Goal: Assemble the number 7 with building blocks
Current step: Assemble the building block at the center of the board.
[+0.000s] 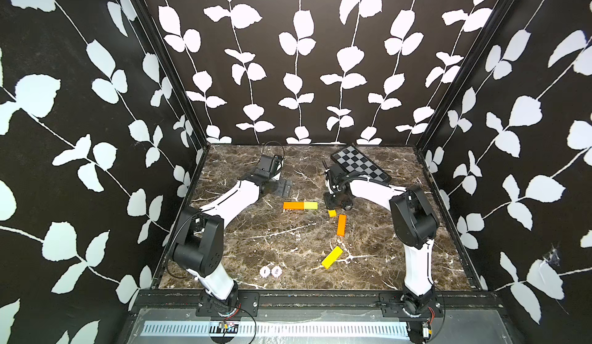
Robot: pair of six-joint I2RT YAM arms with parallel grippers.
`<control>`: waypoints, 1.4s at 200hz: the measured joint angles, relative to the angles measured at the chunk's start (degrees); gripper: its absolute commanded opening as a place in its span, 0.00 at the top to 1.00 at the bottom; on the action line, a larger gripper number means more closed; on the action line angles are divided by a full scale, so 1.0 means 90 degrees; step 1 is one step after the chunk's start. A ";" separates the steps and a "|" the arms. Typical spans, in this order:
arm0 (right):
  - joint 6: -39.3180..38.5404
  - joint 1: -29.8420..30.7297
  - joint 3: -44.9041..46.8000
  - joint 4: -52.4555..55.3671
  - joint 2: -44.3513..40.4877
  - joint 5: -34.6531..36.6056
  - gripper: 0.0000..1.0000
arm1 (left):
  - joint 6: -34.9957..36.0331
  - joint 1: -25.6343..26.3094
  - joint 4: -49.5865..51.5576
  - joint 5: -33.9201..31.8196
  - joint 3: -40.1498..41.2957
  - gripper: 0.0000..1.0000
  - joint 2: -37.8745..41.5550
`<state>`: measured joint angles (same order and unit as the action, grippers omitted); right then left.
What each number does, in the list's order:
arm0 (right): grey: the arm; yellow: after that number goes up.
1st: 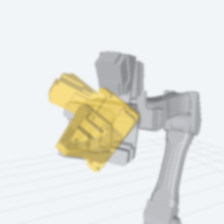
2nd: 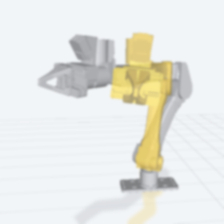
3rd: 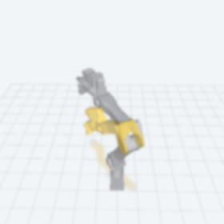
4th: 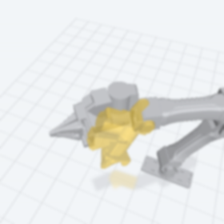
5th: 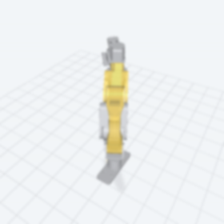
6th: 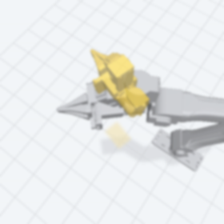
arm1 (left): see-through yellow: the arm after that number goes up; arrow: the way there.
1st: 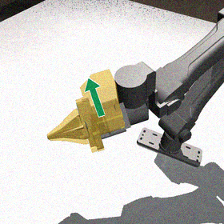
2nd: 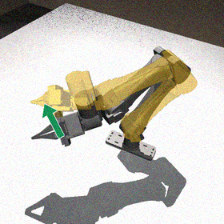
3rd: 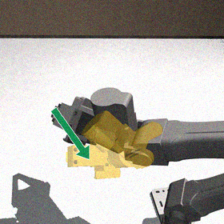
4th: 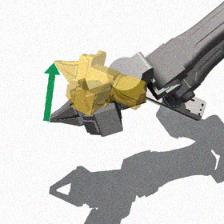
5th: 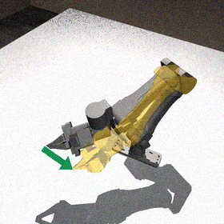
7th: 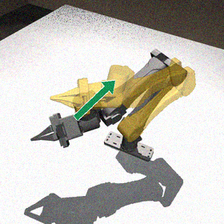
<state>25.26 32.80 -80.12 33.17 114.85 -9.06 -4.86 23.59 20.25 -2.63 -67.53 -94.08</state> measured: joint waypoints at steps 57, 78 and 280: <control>0.0607 0.0087 0.0593 -0.0554 -0.0330 -0.0393 0.76 | -0.0002 0.0000 0.0000 -0.0002 0.0000 0.01 0.0000; 0.0835 0.0165 0.0702 -0.0712 -0.0381 -0.0527 0.76 | -0.0002 0.0000 0.0000 -0.0002 0.0000 0.01 0.0000; 0.1736 0.0304 0.1231 -0.1484 -0.0546 -0.0855 0.71 | -0.0002 0.0000 0.0000 -0.0005 0.0000 0.01 0.0000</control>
<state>40.88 35.53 -69.04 19.81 109.93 -16.75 -4.89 23.59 20.25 -2.68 -67.53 -94.08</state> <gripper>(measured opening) 0.282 0.990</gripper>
